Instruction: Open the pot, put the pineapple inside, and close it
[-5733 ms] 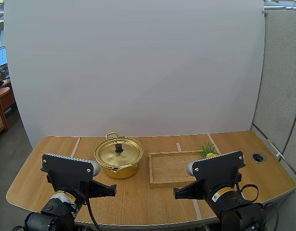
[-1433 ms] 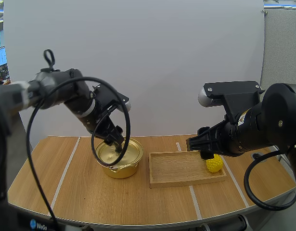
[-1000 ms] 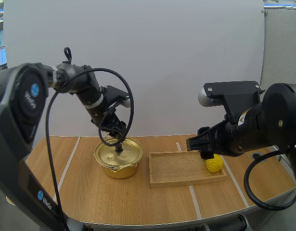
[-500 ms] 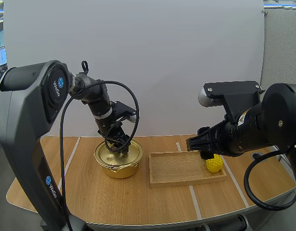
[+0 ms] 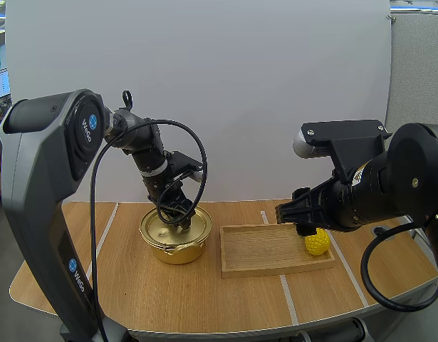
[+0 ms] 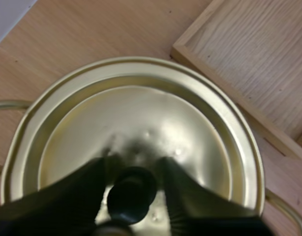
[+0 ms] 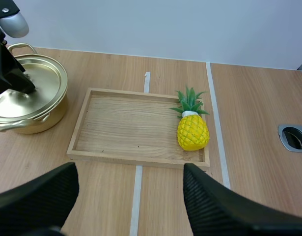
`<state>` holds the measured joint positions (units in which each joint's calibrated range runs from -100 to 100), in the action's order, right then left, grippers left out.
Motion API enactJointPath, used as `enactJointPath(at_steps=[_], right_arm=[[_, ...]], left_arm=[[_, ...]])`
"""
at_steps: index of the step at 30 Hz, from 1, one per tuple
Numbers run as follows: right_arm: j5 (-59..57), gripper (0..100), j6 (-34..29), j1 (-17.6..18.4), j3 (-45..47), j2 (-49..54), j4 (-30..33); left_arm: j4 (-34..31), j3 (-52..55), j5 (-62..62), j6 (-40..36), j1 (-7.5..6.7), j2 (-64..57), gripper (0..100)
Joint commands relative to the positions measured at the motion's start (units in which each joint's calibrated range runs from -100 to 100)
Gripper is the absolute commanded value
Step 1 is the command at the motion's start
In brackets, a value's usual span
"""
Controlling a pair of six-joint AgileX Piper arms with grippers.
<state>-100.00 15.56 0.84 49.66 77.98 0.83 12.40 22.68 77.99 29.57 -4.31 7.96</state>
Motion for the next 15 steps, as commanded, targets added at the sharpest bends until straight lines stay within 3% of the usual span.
enactJointPath(at_steps=[1, 8, 15], right_arm=[[0.0, 100, 0.1, -0.2, -0.7, 0.1, 0.4], [0.0, 100, 0.1, -0.2, -0.7, 0.1, 0.4], [0.0, 100, 0.1, -0.2, -0.7, 0.1, 0.4]], left_arm=[[-1.0, 0.1, -0.3, -0.3, -0.21, 0.9, 1], [-1.1, -0.6, 1.9, -0.3, -0.21, -1.9, 0], [-1.1, -7.6, 8.4, -1.6, -0.21, -10.8, 0]])
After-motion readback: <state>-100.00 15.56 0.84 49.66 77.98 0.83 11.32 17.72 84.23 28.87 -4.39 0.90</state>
